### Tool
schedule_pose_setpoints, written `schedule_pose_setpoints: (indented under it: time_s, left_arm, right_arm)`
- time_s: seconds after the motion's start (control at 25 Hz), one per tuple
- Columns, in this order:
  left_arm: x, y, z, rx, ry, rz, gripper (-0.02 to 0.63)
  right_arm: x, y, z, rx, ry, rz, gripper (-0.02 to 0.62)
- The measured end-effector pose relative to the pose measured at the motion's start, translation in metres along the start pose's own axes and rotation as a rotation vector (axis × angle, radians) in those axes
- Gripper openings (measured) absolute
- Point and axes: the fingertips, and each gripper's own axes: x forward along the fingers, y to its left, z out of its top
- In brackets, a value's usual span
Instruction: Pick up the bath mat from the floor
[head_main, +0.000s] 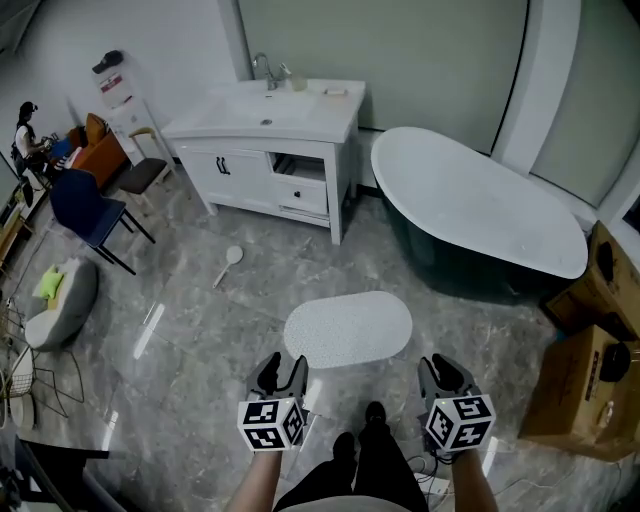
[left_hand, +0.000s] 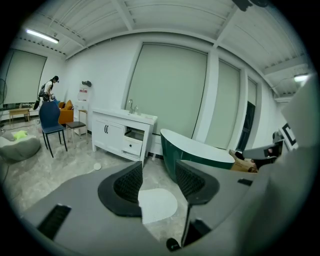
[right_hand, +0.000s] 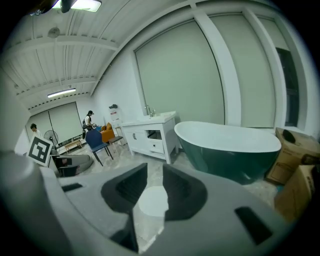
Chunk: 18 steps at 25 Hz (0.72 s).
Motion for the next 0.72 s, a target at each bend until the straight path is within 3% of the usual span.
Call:
schedule_pose_setpoints:
  time_s: [0.36, 0.72]
  left_arm:
    - [0.036, 0.054, -0.006, -0.102, 0.005, 0.142, 0.212]
    - [0.073, 0.120, -0.051, -0.235, 0.049, 0.351, 0.212]
  right_arm:
    - [0.102, 0.027, 0.013, -0.081, 0.090, 0.152, 0.098]
    - [0.232, 0.054, -0.005, -0.145, 0.213, 0.349, 0.098]
